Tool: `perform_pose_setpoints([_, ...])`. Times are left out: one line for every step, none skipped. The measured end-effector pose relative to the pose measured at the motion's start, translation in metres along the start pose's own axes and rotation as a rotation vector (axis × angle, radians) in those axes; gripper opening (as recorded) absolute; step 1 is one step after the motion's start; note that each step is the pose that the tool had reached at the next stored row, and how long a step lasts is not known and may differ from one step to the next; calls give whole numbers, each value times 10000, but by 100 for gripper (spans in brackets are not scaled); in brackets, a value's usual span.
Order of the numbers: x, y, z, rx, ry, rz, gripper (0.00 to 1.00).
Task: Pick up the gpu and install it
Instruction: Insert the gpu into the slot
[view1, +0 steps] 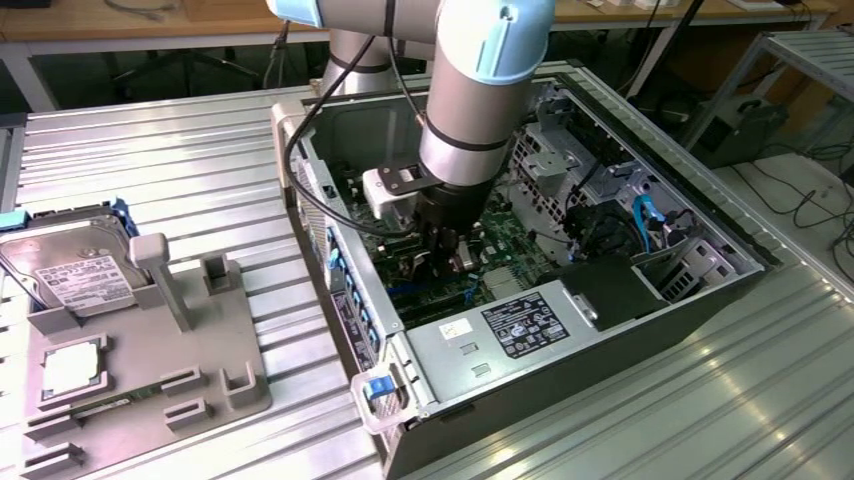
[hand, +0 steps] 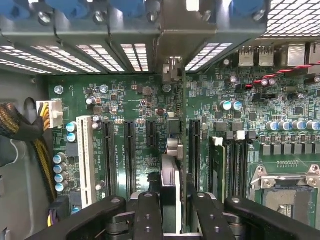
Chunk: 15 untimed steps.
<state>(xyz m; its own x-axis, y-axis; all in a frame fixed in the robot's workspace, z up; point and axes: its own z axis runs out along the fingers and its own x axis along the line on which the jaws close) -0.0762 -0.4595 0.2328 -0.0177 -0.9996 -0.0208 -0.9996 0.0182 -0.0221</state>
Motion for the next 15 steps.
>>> perform_pose_setpoints([1, 4, 25, 0, 1, 0, 28])
perform_pose_setpoints([0, 5, 28, 2, -4, -1, 28])
perform_pose_setpoints([0, 5, 28, 2, -3, -1, 28])
perform_pose_setpoints([1, 9, 57, 1, 0, 1, 28])
perform_pose_setpoints([2, 13, 86, 1, -2, 0, 28])
perform_pose_setpoints([2, 13, 87, 2, -4, -1, 28])
perform_pose_setpoints([-1, 12, 95, 9, -23, 0, 28])
perform_pose_setpoints([2, 13, 74, -1, 1, 0, 36])
perform_pose_setpoints([1, 12, 54, 4, -8, 0, 36])
perform_pose_setpoints([0, 11, 13, 4, -3, 0, 36])
perform_pose_setpoints([-2, 9, -66, 9, -4, -1, 36])
perform_pose_setpoints([-3, 7, -143, 12, -3, -1, 36])
perform_pose_setpoints([-7, 4, -302, 16, -4, -1, 36])
perform_pose_setpoints([-9, 2, -399, 17, -4, -1, 36])
perform_pose_setpoints([-10, 1, -451, 17, -3, -1, 36])
